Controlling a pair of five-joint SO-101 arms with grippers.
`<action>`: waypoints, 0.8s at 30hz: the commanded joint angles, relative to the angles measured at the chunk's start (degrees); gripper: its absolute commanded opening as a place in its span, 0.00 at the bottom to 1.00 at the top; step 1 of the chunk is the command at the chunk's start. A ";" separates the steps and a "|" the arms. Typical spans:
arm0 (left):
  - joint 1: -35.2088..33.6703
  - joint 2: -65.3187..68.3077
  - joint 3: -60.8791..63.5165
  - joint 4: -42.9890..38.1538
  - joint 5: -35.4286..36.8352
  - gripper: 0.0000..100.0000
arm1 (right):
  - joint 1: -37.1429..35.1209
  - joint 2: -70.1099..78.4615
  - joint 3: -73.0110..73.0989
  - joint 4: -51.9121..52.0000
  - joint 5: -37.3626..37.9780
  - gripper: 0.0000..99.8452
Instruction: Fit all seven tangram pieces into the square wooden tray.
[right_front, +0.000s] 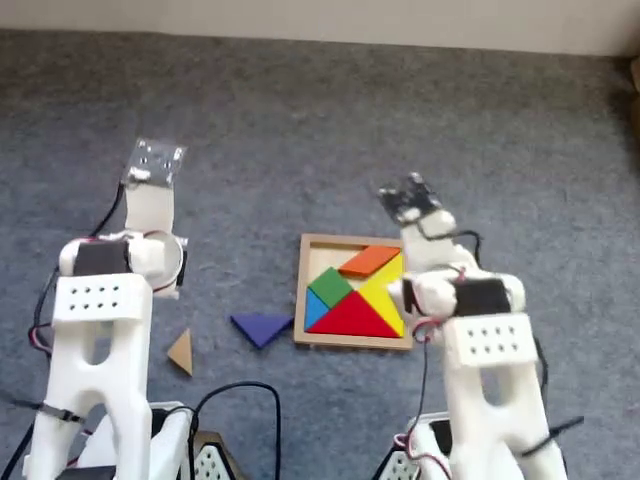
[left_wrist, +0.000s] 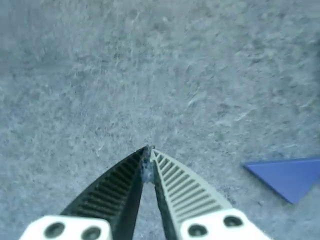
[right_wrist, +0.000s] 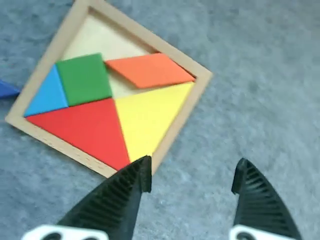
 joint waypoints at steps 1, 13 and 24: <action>-1.27 -1.54 4.44 -5.10 -0.62 0.01 | -3.56 8.75 -7.43 0.04 0.79 0.26; -1.27 -1.19 14.29 -15.91 -0.70 0.01 | -11.30 30.46 -18.15 -6.64 13.80 0.26; -1.19 -1.19 14.37 -15.91 -0.79 0.01 | -11.30 41.19 -18.33 -14.20 16.18 0.26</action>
